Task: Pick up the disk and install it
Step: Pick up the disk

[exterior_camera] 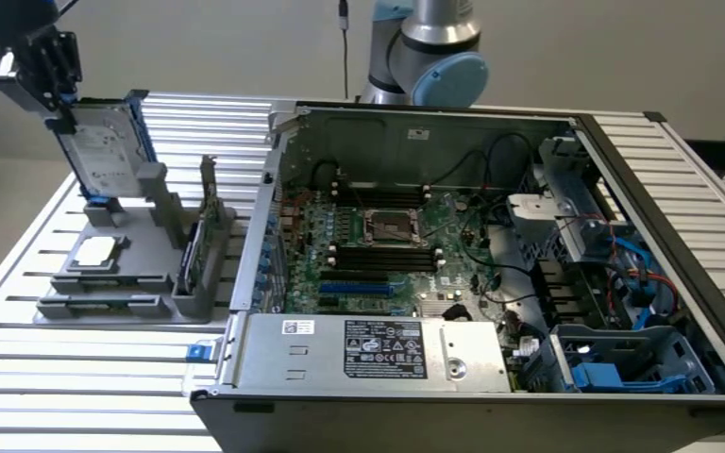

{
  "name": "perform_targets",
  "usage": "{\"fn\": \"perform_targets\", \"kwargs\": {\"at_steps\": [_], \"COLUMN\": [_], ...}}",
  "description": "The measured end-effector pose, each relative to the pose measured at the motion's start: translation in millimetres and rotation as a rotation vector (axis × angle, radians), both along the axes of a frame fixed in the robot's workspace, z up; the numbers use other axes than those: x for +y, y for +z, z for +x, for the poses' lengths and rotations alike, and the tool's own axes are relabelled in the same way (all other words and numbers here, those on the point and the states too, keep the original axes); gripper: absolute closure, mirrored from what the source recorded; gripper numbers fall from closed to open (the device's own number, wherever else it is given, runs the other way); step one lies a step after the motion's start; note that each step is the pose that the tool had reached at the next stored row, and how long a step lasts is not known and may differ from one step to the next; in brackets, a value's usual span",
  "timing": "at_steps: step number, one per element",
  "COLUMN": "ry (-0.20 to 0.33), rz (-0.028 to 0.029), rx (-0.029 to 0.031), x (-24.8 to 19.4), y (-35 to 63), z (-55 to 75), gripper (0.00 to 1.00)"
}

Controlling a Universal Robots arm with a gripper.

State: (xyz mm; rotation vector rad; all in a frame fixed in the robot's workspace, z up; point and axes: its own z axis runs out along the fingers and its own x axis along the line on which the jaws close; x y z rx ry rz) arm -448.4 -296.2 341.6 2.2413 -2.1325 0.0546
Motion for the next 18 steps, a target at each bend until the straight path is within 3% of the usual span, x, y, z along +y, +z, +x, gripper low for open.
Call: {"fn": "perform_targets", "kwargs": {"at_steps": [10, 18], "ry": [0.001, 0.005], "rz": [0.0, 0.0], "rx": [0.0001, 0.0042], "x": [0.4, 0.4], "y": [45.2, 81.8], "z": [4.0, 27.5], "gripper": [0.67, 0.67]}}
